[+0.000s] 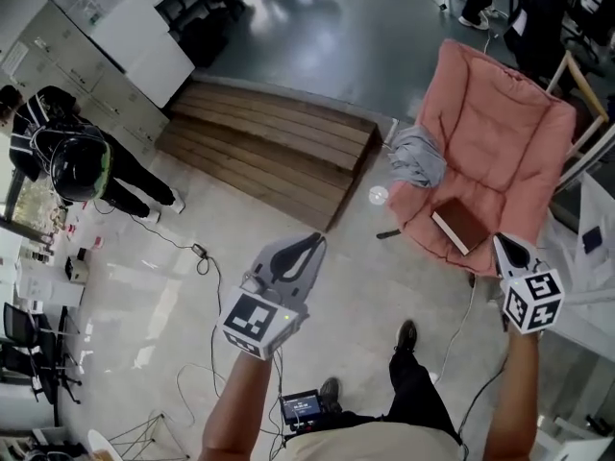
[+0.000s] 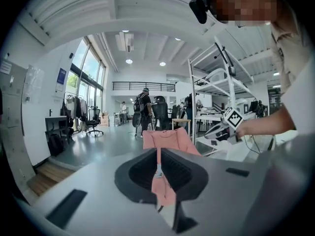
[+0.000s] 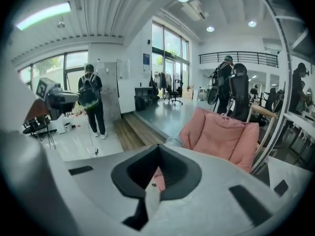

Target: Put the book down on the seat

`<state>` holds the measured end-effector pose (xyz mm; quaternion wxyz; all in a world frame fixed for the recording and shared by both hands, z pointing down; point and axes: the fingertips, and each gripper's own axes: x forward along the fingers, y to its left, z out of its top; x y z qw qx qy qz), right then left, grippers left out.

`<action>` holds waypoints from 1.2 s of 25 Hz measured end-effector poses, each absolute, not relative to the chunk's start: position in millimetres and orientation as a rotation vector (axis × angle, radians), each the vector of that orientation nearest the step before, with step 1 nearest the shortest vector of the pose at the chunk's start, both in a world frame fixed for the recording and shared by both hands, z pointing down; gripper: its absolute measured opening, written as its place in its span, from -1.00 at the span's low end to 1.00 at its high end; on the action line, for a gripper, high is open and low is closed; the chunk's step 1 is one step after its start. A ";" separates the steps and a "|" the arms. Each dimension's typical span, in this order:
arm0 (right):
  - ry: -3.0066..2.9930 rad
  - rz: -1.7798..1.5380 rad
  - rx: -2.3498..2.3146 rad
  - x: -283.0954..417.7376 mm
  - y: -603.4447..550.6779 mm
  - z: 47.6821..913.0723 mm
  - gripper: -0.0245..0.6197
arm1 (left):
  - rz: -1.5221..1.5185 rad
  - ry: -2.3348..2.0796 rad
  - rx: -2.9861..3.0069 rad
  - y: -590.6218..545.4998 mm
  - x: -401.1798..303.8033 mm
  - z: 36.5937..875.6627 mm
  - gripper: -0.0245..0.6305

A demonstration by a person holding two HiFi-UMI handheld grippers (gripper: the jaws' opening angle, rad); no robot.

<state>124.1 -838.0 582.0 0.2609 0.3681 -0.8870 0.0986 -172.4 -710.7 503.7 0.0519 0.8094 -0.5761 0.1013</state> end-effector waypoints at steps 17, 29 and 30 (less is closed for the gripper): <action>-2.594 0.025 1.052 105.3 -664.0 351.1 -0.96 | 0.155 -1.709 2.631 -587.8 -167.2 370.9 -0.89; -2.574 -0.055 1.124 143.4 -618.5 330.6 -0.96 | 0.116 -1.677 2.712 -553.5 -130.4 356.7 -0.89; -2.573 -0.057 1.127 146.5 -615.9 329.9 -0.95 | 0.115 -1.674 2.716 -550.9 -126.8 356.2 -0.89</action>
